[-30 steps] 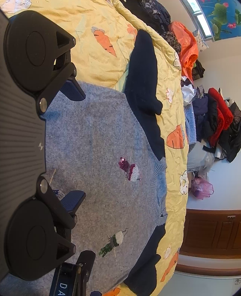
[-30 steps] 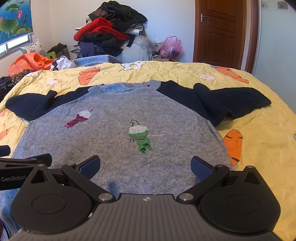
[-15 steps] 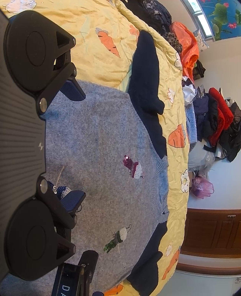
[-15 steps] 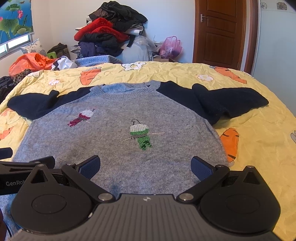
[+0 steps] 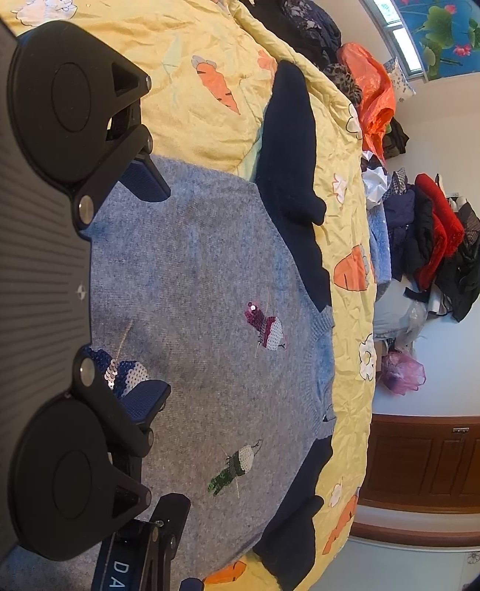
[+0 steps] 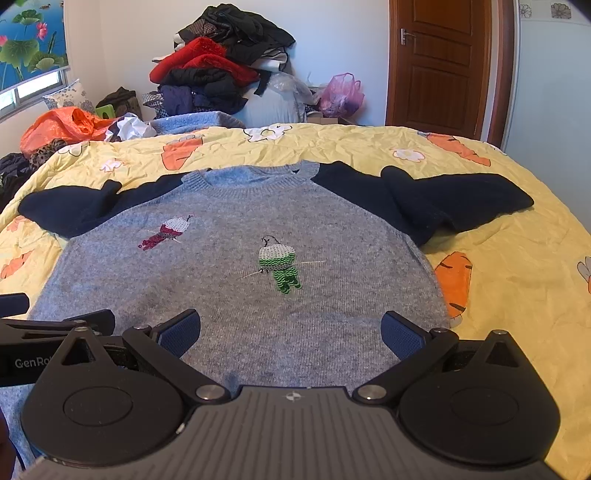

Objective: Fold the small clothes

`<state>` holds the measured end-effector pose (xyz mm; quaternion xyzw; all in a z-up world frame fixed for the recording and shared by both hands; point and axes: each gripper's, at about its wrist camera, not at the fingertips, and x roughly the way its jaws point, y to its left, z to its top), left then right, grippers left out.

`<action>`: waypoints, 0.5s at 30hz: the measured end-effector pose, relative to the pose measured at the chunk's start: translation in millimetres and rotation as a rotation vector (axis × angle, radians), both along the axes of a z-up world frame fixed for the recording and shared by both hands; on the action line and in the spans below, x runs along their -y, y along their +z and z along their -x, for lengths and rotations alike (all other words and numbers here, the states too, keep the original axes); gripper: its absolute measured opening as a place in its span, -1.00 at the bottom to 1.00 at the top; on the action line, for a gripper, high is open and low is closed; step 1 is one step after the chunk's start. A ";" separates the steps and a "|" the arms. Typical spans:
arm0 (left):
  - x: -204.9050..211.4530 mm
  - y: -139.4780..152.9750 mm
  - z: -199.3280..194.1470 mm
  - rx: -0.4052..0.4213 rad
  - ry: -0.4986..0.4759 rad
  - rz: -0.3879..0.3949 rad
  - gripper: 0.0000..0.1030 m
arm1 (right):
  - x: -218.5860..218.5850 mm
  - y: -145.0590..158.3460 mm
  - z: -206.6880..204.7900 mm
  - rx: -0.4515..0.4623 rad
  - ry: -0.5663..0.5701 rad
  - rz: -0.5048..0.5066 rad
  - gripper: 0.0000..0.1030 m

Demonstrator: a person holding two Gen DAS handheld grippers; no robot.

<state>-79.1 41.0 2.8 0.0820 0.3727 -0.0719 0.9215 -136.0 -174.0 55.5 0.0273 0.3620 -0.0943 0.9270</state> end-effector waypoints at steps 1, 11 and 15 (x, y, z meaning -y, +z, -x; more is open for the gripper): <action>0.1 -0.1 -0.1 -0.001 -0.001 0.001 1.00 | 0.1 -0.2 -0.3 -0.002 0.001 0.001 0.99; 2.8 -7.8 -17.7 0.041 0.010 -0.026 1.00 | 59.0 11.0 -26.6 0.006 0.045 0.189 1.00; 12.4 -11.6 -32.3 0.099 0.018 -0.070 1.00 | 150.2 -3.2 -47.8 -0.037 -0.041 0.163 1.00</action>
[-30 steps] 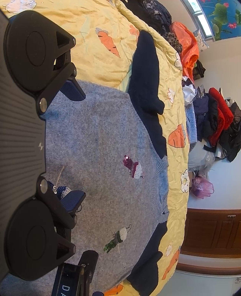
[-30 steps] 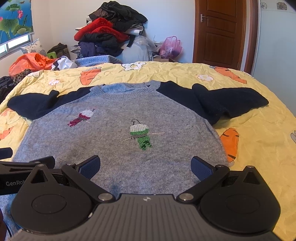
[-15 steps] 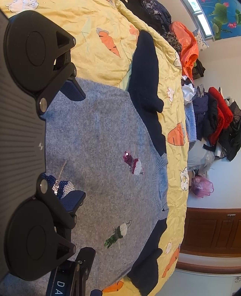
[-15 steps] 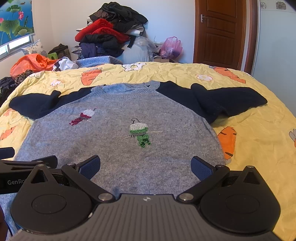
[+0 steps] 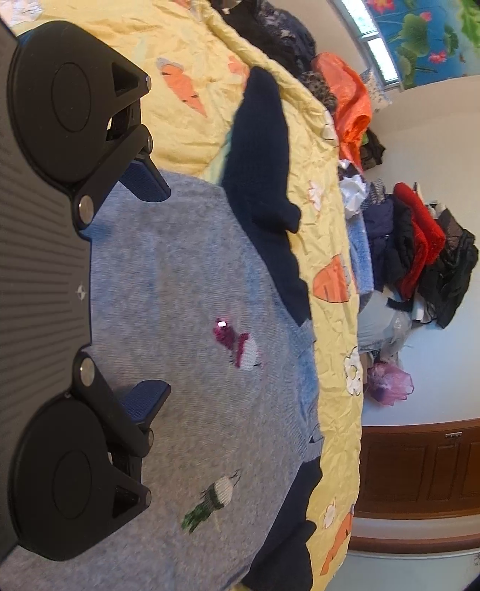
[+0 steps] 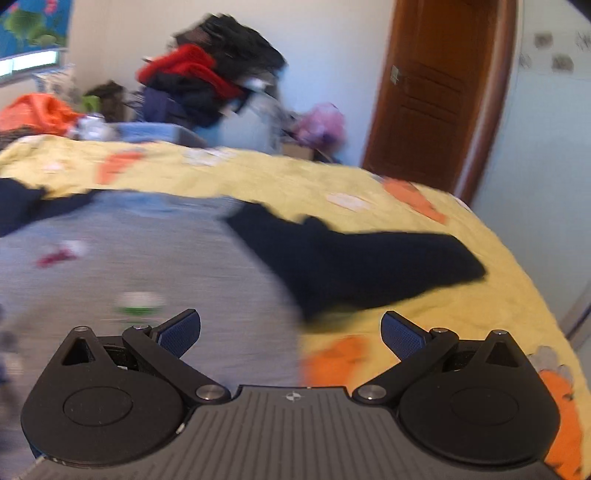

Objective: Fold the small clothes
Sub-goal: 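Move the right gripper to the navy sleeve cuff and close on it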

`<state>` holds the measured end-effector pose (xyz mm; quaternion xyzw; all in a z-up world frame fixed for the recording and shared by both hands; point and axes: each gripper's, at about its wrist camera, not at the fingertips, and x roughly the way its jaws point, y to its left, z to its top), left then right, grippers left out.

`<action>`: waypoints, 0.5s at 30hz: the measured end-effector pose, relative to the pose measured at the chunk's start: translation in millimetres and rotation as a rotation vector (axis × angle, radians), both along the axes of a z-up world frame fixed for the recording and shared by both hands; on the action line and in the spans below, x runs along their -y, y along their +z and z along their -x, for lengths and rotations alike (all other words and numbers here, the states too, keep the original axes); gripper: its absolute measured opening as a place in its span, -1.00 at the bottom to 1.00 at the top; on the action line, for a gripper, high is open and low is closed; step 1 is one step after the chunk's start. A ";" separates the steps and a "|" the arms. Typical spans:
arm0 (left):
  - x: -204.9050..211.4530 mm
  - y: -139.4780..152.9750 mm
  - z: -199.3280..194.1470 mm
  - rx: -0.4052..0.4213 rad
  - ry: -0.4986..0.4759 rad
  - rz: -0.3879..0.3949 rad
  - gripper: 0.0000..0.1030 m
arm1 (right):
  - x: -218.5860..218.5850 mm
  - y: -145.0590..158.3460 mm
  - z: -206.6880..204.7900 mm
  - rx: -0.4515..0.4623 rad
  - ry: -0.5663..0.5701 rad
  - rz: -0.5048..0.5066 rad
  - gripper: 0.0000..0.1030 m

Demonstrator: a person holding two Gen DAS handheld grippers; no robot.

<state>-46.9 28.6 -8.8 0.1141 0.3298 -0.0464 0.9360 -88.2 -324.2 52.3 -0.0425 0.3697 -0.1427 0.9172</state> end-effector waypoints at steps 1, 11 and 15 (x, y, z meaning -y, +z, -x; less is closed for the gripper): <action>3.3 -0.9 -4.3 0.011 -0.002 -0.011 1.00 | 25.9 -2.8 -7.7 -0.012 -0.043 0.000 0.99; 51.7 -16.0 -36.5 -0.003 -0.115 -0.026 1.00 | 231.2 -26.5 -74.9 -0.044 -0.239 -0.287 0.99; 67.5 -27.5 -44.4 -0.049 -0.139 -0.004 1.00 | 258.5 -39.0 -88.7 -0.056 -0.239 -0.434 0.93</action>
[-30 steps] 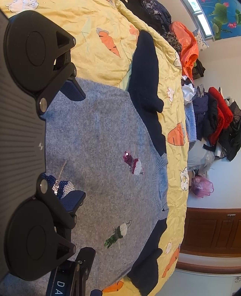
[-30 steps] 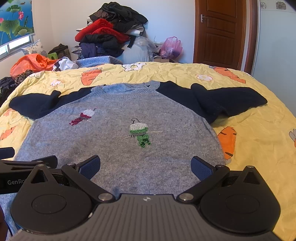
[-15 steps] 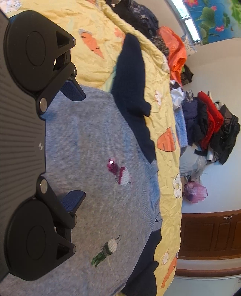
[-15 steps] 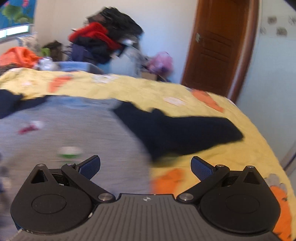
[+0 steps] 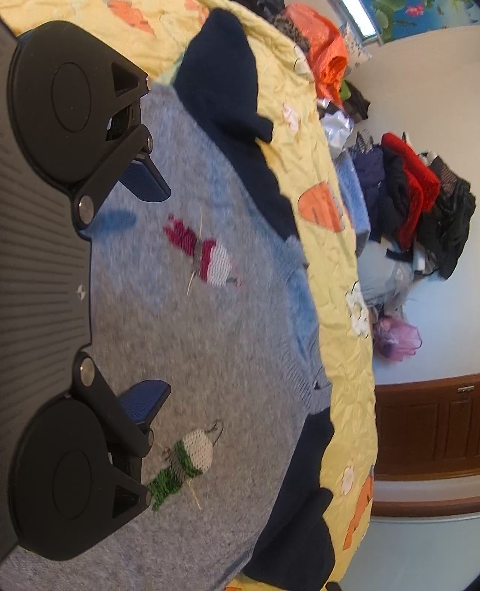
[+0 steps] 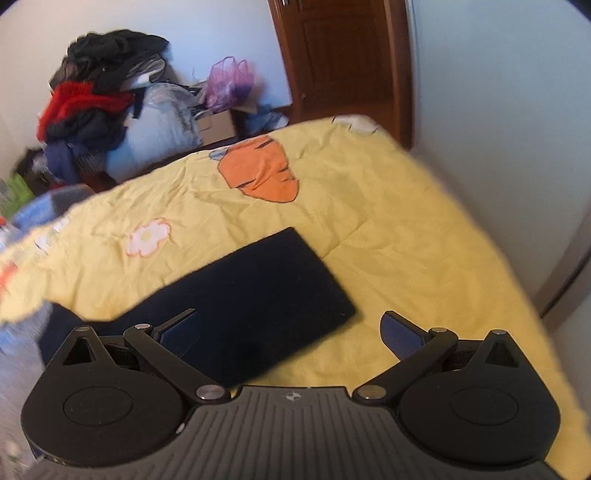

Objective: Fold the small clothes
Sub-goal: 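Move the right gripper to the navy sleeve cuff and close on it, then fold the navy sleeve across the sweater body with the right gripper while the left gripper grasps the other sleeve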

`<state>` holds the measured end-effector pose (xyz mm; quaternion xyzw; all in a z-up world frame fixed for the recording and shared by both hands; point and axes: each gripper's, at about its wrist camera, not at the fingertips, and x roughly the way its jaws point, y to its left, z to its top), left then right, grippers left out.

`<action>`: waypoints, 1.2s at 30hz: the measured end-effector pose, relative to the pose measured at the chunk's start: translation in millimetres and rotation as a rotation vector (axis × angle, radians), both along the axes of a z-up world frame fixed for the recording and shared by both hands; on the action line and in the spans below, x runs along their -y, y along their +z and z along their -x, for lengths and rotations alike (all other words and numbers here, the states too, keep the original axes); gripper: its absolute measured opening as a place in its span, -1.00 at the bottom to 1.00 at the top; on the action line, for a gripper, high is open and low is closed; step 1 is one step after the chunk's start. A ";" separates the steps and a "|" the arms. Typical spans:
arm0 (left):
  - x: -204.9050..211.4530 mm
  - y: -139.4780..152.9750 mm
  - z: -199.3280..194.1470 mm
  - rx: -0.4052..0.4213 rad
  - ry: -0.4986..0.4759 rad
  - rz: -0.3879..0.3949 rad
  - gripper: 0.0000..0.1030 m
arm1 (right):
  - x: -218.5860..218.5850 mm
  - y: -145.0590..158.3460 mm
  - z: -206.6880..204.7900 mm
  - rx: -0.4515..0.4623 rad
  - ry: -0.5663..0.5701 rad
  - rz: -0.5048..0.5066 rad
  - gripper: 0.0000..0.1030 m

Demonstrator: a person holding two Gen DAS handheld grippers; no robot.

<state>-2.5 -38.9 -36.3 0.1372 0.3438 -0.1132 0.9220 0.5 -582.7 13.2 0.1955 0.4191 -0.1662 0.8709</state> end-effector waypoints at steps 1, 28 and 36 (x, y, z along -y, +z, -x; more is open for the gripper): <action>2.5 -2.5 -0.7 -0.011 -0.002 0.003 1.00 | 1.2 -1.7 -2.6 0.003 0.014 -0.015 0.92; 35.5 -6.1 -51.5 -0.150 -0.127 0.241 1.00 | -91.2 60.4 -4.3 0.319 0.076 -0.089 -0.75; -32.6 5.9 -107.8 -0.371 -0.075 0.702 1.00 | -218.1 62.5 -27.5 0.283 0.339 0.031 -0.75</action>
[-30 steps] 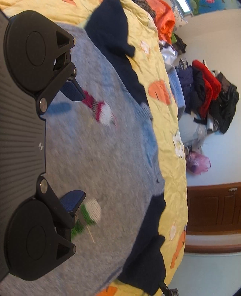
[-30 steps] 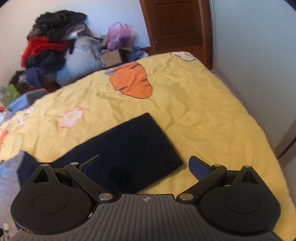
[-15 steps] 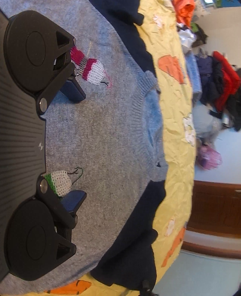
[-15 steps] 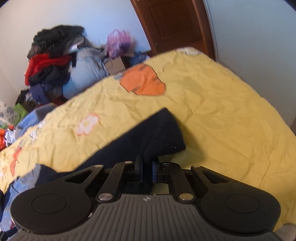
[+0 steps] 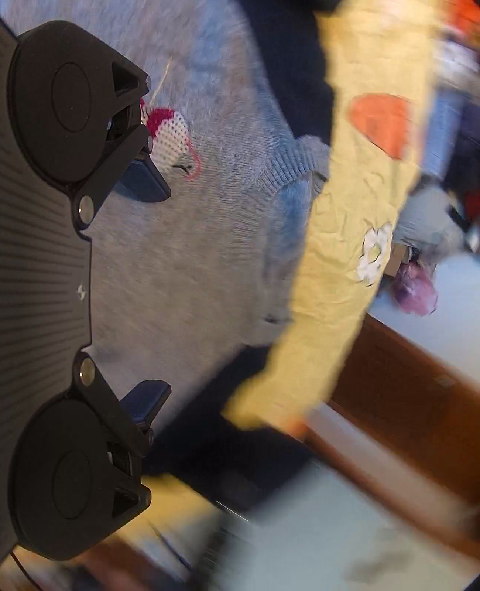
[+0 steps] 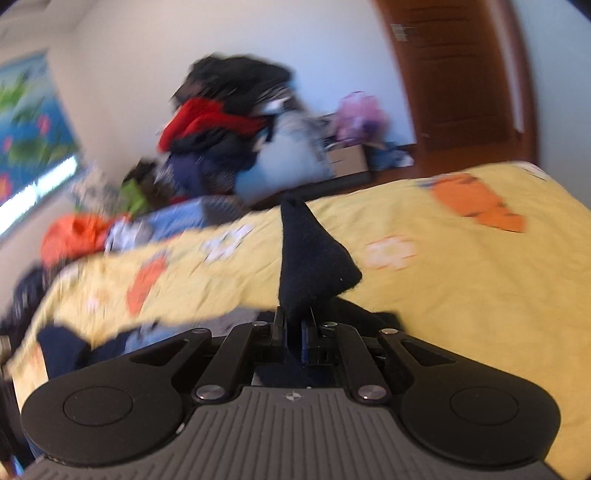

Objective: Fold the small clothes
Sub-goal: 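Fold the navy sleeve across the sweater body with the right gripper while the left gripper grasps the other sleeve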

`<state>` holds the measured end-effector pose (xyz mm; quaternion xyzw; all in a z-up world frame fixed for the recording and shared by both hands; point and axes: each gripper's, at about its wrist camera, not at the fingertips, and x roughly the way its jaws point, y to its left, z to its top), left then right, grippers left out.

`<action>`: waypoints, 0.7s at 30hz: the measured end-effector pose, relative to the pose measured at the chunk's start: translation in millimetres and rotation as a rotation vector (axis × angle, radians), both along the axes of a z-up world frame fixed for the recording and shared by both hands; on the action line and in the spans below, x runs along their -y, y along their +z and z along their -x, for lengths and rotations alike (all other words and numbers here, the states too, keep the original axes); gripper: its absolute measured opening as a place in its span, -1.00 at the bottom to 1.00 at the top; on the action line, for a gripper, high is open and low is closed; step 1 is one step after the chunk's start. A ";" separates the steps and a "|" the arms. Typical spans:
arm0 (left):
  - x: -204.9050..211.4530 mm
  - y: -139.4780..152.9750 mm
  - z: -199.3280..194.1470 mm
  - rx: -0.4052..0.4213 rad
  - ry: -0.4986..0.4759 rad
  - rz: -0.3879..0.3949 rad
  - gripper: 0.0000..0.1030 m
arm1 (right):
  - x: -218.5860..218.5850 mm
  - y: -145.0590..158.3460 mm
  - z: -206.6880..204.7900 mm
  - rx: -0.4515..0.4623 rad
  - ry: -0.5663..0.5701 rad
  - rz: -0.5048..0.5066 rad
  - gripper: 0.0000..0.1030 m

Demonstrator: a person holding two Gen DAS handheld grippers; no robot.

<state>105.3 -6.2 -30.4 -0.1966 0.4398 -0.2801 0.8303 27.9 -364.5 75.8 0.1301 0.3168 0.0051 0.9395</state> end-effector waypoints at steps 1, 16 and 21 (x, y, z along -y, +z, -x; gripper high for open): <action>-13.0 -1.7 -12.5 -0.076 0.024 0.088 1.00 | -18.1 -4.6 -2.8 -0.007 0.028 0.023 -0.75; 14.3 -10.9 -100.4 -0.383 -0.135 0.186 1.00 | -89.1 -14.9 49.8 -0.025 0.173 0.122 0.71; 36.0 -31.5 -120.4 -0.469 -0.142 0.255 1.00 | -56.4 -3.7 63.4 -0.036 0.109 0.086 0.71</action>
